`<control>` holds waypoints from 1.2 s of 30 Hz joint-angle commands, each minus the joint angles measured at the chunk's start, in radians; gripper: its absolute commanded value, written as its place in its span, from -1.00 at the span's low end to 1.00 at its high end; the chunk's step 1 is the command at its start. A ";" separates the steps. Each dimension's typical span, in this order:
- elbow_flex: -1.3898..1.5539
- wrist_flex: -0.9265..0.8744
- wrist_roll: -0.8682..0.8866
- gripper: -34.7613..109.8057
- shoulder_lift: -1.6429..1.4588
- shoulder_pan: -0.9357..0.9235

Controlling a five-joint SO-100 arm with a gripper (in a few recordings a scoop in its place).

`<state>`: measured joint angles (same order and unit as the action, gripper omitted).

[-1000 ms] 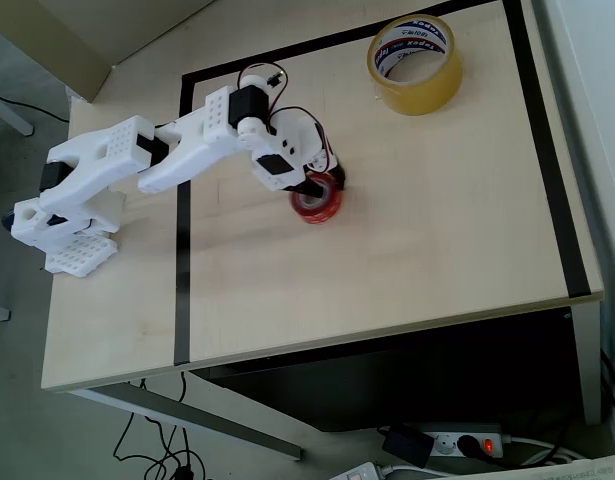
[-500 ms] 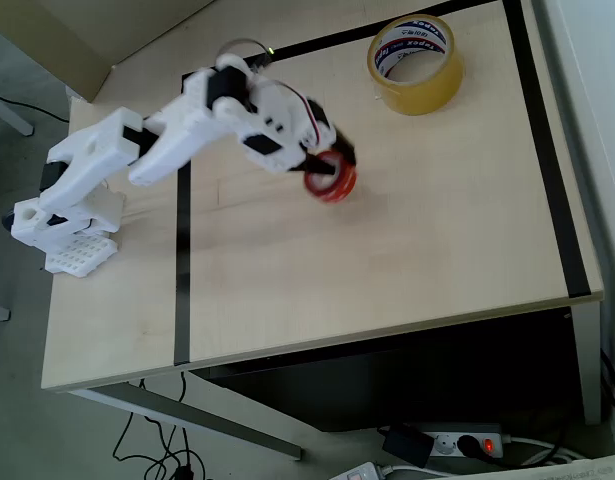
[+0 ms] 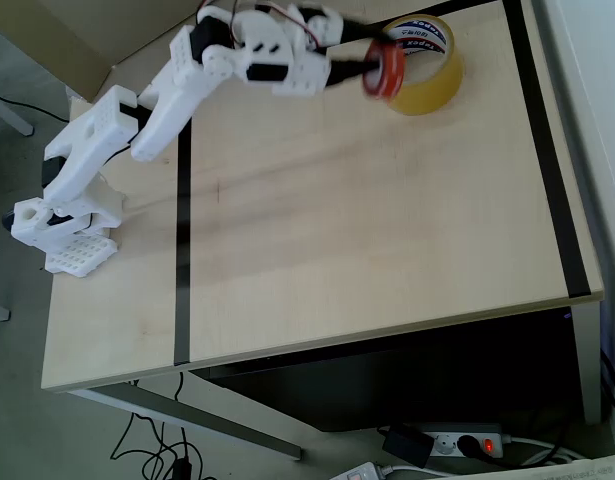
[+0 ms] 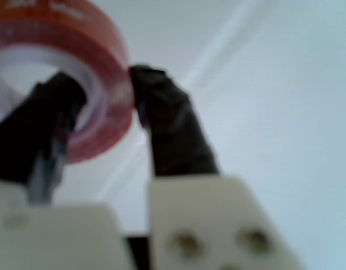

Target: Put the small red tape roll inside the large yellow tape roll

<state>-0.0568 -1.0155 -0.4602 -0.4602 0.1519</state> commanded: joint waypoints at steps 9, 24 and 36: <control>0.132 0.417 -0.041 -0.52 -0.133 0.103; 0.156 0.394 -0.049 -0.40 0.018 0.098; 0.144 0.347 -0.049 -0.32 0.061 0.103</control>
<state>0.1181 -0.6458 -0.4663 -0.3344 0.2424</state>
